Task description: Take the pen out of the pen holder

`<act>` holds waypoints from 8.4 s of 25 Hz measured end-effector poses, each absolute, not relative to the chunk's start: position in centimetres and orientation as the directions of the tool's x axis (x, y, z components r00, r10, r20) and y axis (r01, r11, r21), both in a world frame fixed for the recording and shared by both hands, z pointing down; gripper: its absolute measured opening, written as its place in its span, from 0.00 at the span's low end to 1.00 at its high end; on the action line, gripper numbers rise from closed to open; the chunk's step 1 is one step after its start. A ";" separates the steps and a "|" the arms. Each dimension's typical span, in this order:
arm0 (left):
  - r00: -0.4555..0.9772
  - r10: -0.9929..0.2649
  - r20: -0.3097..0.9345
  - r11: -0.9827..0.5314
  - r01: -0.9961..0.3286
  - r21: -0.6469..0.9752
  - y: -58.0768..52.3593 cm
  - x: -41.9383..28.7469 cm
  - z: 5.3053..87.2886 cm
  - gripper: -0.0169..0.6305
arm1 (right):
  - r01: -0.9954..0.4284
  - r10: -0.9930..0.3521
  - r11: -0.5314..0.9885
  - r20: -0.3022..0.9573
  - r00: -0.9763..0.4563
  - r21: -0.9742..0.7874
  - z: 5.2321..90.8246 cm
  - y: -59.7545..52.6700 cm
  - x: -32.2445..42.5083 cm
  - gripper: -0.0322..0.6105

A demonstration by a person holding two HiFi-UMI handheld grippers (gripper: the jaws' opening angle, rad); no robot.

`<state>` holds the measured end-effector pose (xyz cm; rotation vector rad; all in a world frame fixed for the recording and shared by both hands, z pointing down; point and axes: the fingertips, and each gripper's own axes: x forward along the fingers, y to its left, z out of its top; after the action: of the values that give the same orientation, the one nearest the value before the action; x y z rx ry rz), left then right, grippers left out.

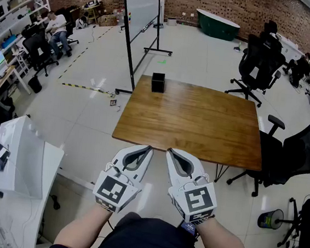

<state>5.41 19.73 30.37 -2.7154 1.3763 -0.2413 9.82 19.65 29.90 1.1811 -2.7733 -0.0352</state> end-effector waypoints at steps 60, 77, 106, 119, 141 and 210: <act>0.655 -0.686 0.318 -0.667 -0.740 0.084 -33.7 -5.2 47.1 0.03 | -0.836 -0.720 0.549 0.499 -0.482 -0.015 49.9 -35.3 -0.7 0.19; 0.639 -0.667 0.383 -0.629 -0.759 0.170 -39.0 -6.8 54.2 0.03 | -0.855 -0.661 0.517 0.618 -0.425 -0.034 58.9 -42.5 -1.5 0.22; 0.631 -0.680 0.372 -0.626 -0.765 0.153 -38.4 -7.6 53.2 0.03 | -0.852 -0.700 0.521 0.591 -0.401 0.039 57.1 -42.8 -2.1 0.11; 0.621 -0.710 0.332 -0.635 -0.769 0.079 -33.3 -5.5 48.2 0.03 | -0.848 -0.772 0.525 0.464 -0.435 0.079 49.5 -38.2 -0.2 0.11; 0.587 -0.766 0.262 -0.610 -0.792 -0.008 -19.4 -0.4 41.9 0.03 | -0.815 -0.786 0.569 0.362 -0.502 0.105 42.5 -22.6 4.1 0.11; 0.647 -0.747 0.156 -0.663 -0.742 -0.100 5.5 -6.7 32.8 0.03 | -0.816 -0.819 0.562 0.233 -0.525 0.135 32.9 5.4 -1.2 0.11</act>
<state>-6.73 5.55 32.83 -2.8260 1.2774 -0.2869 -1.18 5.42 32.95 1.3556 -2.5281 -0.0130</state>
